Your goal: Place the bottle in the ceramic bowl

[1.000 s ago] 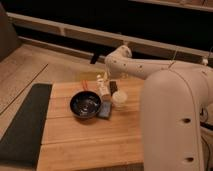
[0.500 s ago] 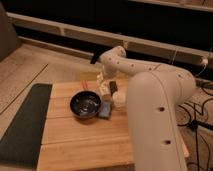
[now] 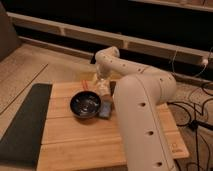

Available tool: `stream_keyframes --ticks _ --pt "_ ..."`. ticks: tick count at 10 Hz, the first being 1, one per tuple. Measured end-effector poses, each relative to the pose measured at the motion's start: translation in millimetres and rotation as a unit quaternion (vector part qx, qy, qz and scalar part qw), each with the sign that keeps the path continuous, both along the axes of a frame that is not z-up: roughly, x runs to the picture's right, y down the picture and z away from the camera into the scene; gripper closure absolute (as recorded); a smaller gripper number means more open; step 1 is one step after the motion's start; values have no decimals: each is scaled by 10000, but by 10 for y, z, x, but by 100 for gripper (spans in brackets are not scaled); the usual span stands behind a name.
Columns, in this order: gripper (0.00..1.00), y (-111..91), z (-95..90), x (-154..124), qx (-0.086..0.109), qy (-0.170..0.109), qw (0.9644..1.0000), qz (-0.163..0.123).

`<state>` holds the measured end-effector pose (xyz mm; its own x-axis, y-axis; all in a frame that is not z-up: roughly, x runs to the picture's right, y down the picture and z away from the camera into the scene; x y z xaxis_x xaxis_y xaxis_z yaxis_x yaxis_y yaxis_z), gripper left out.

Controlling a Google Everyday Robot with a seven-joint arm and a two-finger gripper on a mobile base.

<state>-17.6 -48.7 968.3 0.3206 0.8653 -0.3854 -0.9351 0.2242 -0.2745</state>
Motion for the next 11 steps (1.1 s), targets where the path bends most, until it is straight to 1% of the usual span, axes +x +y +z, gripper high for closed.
stream_keyframes --ticks 2,4,5,6,9,11 --pt "35 4 -1 -2 2 8 10000 -23" --pt "35 -11 1 101 112 183 9996 -180" --pt "35 -12 7 108 156 232 9993 -253" --pt "35 13 22 41 157 240 9990 -343" --pt "35 114 114 -38 63 262 9987 -431" --pt "35 230 229 -38 -97 346 9979 -541"
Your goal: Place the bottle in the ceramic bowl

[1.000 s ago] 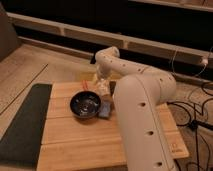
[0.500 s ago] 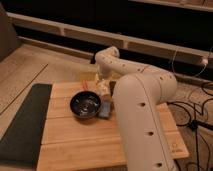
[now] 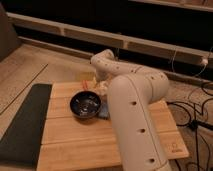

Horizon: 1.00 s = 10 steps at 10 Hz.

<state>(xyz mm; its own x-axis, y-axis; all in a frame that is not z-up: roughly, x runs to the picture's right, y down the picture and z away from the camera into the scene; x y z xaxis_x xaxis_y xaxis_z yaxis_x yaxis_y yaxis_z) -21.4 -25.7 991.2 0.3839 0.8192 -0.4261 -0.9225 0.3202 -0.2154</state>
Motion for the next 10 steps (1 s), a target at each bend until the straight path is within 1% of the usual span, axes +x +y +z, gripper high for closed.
stream_keyframes --ticks 1,2,3,4,5,7,8,10 --pt "35 31 51 -16 -58 45 9999 -94" --pt "40 52 114 -10 -109 88 9997 -207" --pt "48 53 149 -15 -113 84 9995 -292" --pt "60 63 179 -67 -127 28 9991 -393" --pt "70 88 201 -100 -160 -12 9990 -428" --pt "92 93 237 -94 -177 -21 9989 -437" --pt "99 15 232 -69 -98 2 9991 -405" --pt "100 -363 113 57 314 154 9992 -210"
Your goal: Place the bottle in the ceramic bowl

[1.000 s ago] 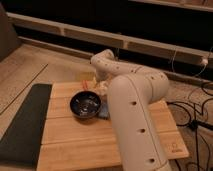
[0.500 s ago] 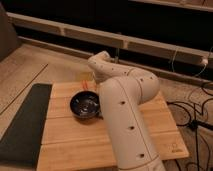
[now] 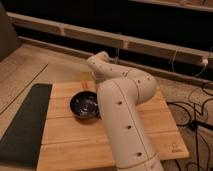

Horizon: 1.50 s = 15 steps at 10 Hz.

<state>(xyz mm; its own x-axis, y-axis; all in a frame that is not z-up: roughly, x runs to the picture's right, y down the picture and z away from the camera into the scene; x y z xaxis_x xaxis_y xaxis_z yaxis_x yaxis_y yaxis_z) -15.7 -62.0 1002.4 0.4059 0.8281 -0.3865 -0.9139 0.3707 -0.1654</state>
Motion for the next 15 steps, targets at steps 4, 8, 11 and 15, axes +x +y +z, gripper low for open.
stream_keyframes --ticks 4,8,11,15 --pt "100 -406 -504 -178 564 -143 9983 -27" --pt "100 -20 -936 -902 475 -627 9950 -614" --pt "100 290 -1175 -1091 365 -597 9944 -792" --pt "100 484 -1314 -1155 255 -625 9953 -693"
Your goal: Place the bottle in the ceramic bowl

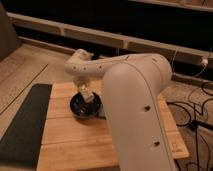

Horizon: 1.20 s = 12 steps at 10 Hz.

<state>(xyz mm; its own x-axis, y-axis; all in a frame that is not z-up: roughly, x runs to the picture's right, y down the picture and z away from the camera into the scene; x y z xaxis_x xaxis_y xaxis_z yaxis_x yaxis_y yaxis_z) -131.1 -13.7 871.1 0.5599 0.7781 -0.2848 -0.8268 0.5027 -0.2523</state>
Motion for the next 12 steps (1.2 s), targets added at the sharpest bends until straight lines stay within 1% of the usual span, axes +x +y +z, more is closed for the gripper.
stream_keyframes --ticks 3,5,7,10,12 --pt "100 -1 2 -2 -5 -2 10000 9" --pt "100 56 26 -64 -50 -71 10000 -41" --pt "100 180 61 -213 -164 -177 9996 -132" --pt "100 304 145 -248 -325 -171 9992 -184" --pt "100 399 202 -244 -461 -153 9987 -162"
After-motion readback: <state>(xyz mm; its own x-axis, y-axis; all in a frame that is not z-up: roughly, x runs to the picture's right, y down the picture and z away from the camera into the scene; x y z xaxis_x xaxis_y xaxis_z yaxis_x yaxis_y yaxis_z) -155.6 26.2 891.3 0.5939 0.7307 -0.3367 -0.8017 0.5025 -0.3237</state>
